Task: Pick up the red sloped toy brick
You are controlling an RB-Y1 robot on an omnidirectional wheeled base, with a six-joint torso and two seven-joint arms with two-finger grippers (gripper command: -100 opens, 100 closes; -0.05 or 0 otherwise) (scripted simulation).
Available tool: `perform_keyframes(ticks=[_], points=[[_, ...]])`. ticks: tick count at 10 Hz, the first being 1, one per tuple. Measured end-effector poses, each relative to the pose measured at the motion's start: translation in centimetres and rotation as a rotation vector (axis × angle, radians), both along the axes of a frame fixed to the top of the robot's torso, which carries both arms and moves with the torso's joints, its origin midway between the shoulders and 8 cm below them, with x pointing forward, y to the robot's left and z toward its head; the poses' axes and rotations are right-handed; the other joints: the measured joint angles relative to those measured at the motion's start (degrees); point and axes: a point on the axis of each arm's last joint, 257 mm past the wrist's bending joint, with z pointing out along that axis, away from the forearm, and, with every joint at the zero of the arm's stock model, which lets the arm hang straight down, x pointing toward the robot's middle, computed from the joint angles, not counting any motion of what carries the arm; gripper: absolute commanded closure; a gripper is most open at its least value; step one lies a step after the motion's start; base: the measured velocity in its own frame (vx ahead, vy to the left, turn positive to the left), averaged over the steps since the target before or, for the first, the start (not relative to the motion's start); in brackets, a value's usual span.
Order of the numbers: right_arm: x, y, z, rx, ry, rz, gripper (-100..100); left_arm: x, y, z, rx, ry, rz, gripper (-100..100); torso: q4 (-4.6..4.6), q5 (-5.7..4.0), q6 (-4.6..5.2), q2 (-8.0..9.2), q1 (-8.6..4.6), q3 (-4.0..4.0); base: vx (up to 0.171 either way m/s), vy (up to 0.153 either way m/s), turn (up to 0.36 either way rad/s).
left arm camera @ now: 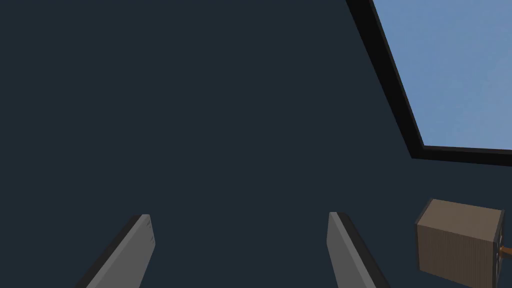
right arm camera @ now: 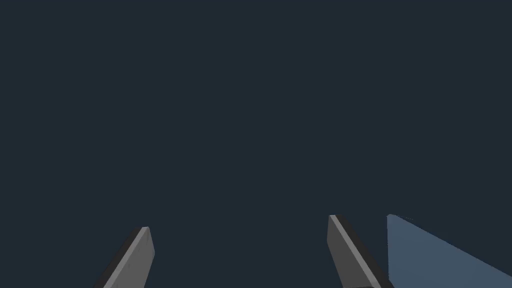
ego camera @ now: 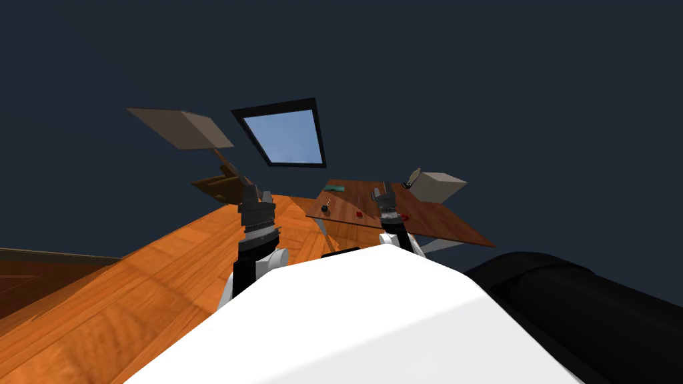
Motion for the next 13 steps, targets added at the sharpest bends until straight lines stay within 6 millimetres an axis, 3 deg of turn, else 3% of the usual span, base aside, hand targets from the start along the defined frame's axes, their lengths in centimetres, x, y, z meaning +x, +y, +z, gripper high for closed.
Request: perform_keyframes(ticks=[4, 9, 13], points=[[1.0, 1.4, -1.0, -0.084, 0.027, 0.034, -100, 0.0, 0.0, 0.0, 0.000, 0.000, 0.000, 0, -0.02, 0.00, -0.02, -0.09, 0.00, -0.05, 0.018, 0.002, 0.200], [3.2, 4.3, -3.7, -0.244, 0.093, 0.084, -100, 0.0, 0.0, 0.0, 0.000, 0.000, 0.000, 0, 0.00, 0.02, -0.03, 0.00, 0.08, 0.00, -0.003, 0.017, 0.301], [4.7, 6.6, -8.3, -0.411, 0.182, 0.130, -100, 0.0, 0.0, 0.0, 0.000, 0.000, 0.000, 0, 0.01, 0.01, -0.01, 0.06, 0.03, 0.03, -0.020, 0.007, 0.397]])
